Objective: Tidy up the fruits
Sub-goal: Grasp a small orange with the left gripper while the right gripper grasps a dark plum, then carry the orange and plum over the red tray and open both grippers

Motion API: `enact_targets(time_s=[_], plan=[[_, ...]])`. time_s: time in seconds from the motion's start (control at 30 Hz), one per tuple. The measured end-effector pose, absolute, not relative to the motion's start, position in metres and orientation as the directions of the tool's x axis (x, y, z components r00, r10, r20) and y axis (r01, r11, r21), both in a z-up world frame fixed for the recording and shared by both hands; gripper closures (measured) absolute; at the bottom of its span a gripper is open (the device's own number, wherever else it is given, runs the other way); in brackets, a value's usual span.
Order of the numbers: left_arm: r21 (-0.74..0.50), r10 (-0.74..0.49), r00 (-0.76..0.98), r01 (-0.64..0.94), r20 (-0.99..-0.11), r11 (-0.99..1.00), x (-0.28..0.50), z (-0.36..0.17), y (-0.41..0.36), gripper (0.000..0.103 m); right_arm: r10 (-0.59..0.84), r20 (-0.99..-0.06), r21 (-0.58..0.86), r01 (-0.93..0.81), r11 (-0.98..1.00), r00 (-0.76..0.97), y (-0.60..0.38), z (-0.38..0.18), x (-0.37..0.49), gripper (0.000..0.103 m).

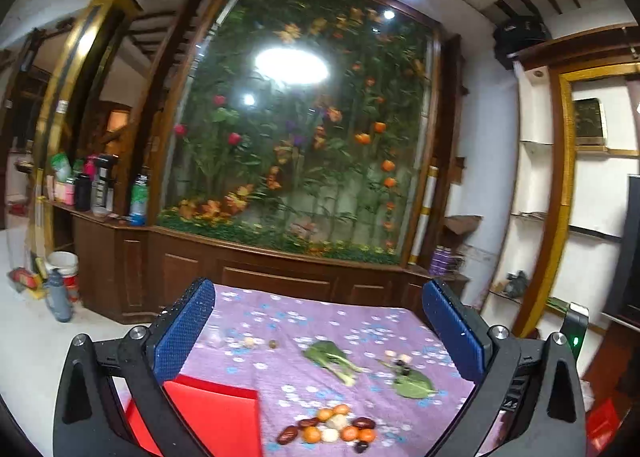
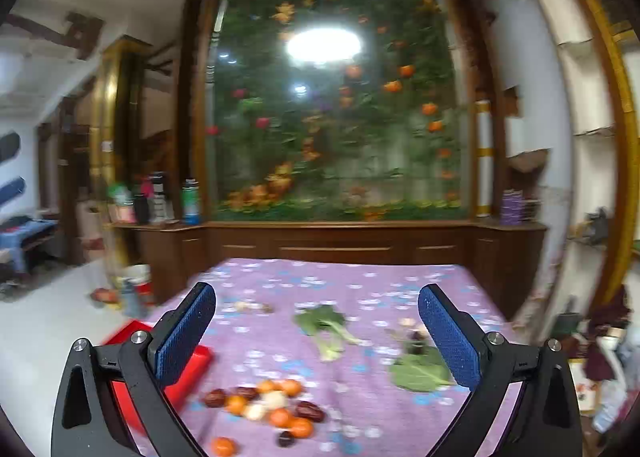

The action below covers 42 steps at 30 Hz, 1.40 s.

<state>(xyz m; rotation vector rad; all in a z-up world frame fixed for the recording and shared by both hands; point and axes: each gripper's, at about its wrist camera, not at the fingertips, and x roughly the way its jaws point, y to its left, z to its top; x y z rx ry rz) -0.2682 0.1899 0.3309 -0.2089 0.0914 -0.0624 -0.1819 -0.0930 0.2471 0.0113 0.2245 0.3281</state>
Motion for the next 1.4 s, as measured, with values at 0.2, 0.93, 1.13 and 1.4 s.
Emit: enact_targets(time_s=[0.2,0.93,1.13,1.4], plan=[[-0.223,-0.083,0.955,0.019,-0.283,0.975,-0.236,0.255,0.172,0.0,0.445,-0.49,0.197,-0.402,0.894,0.75,-0.075,0.189,-0.134,0.002],[-0.173,-0.266,0.638,0.206,-0.723,0.963,-0.14,0.04,0.099,0.052,0.482,-0.752,0.311,-0.403,0.861,0.45,-0.058,0.013,-0.068,0.054],[-0.147,-0.258,0.594,0.229,-0.762,0.962,-0.128,0.024,0.09,0.06,0.471,-0.757,0.292,-0.409,0.864,0.453,-0.05,0.011,-0.067,0.064],[-0.176,-0.249,0.575,0.181,-0.779,0.968,-0.126,0.019,0.097,0.074,0.478,-0.756,0.302,-0.41,0.861,0.447,-0.051,0.011,-0.07,0.079]])
